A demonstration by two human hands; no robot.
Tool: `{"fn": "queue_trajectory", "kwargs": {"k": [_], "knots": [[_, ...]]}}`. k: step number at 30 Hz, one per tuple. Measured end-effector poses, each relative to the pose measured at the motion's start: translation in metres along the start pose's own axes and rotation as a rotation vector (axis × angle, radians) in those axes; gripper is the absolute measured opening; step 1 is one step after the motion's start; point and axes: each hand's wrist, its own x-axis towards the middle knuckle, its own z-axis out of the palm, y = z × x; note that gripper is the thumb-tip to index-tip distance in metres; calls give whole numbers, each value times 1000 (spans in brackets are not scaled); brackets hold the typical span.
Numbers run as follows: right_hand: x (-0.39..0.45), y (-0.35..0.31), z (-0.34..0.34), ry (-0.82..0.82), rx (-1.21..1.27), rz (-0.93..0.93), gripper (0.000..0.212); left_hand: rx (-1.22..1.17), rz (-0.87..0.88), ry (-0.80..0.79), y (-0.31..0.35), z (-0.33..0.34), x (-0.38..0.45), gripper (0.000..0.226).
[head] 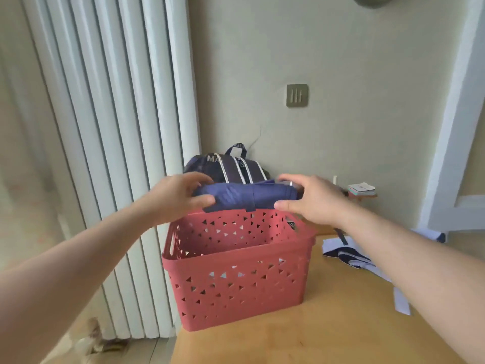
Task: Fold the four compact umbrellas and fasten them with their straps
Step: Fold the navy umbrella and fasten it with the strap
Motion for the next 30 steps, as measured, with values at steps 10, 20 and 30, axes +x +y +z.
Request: {"fn": "queue_trajectory", "kwargs": {"k": [10, 20, 30], "knots": [[112, 0, 120, -399, -611, -118, 51, 850, -21, -483, -63, 86, 64, 39], [120, 15, 165, -735, -594, -228, 35, 828, -9, -782, -95, 136, 79, 53], [111, 15, 142, -617, -408, -192, 26, 597, 38, -560, -40, 107, 73, 36]]}}
